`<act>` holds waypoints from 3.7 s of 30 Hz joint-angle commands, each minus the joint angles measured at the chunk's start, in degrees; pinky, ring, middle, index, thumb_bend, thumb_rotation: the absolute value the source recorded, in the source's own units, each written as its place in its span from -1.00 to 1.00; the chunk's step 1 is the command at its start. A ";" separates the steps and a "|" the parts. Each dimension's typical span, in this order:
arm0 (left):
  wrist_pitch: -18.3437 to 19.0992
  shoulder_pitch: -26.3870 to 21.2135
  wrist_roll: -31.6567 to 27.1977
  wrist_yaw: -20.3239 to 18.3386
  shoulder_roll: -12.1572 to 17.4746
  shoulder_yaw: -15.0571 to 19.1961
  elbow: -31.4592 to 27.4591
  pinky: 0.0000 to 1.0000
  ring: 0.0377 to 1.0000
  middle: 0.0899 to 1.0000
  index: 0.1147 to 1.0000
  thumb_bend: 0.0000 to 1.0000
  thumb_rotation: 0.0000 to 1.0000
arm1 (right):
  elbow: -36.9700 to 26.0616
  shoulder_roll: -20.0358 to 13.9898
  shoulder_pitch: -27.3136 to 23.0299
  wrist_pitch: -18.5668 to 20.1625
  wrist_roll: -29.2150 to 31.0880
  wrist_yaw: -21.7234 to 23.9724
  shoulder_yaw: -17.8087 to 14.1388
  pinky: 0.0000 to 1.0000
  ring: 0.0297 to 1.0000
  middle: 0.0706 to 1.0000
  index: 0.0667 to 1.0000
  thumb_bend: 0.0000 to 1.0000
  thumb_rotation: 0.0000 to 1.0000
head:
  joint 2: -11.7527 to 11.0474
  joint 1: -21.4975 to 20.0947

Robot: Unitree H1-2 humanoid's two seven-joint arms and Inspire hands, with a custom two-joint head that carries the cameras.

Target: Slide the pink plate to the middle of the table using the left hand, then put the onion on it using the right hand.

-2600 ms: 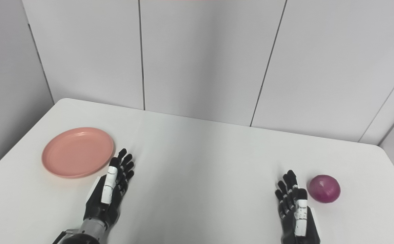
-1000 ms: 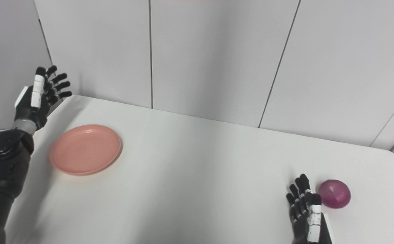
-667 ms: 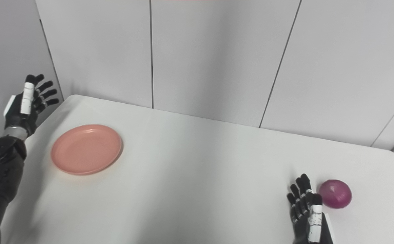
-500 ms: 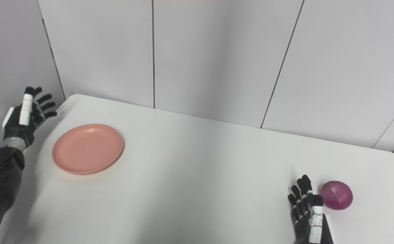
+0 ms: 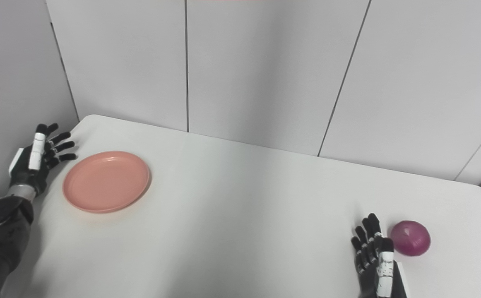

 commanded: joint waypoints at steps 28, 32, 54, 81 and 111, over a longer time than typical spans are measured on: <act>11.25 7.49 -0.80 -0.97 -9.47 -4.57 -24.80 0.29 0.51 0.63 0.79 1.00 0.82 | 2.69 0.52 3.84 3.44 -1.16 -1.12 -0.13 1.00 1.00 1.00 1.00 0.56 0.86 | 0.85 -1.05; 12.33 7.66 -0.76 -1.11 -11.13 -5.99 -26.88 0.31 0.54 0.63 0.81 1.00 0.81 | 2.03 0.80 4.00 3.79 -1.21 -1.40 -0.11 1.00 0.99 0.99 0.98 0.59 0.83 | 1.14 -1.56; 21.45 10.90 0.76 0.42 -22.00 -13.15 -40.16 0.37 0.57 0.65 0.85 1.00 0.86 | 1.06 1.96 4.01 4.07 -1.16 -1.83 0.48 1.00 0.99 1.00 0.98 0.55 0.86 | 1.88 -2.77; 21.23 14.24 3.99 2.43 -34.10 -17.95 -36.28 0.44 0.60 0.71 0.91 0.90 0.86 | -1.80 5.41 4.38 4.51 -5.20 -4.77 4.54 1.00 0.93 0.96 0.97 0.60 0.94 | 4.28 -12.47; 23.01 13.45 3.62 -0.25 -31.10 -17.30 -35.85 0.51 0.62 0.73 0.92 0.96 0.84 | -7.94 6.61 2.76 0.43 -11.89 -7.23 5.92 0.82 0.81 0.81 0.80 0.69 0.62 | 3.59 -19.71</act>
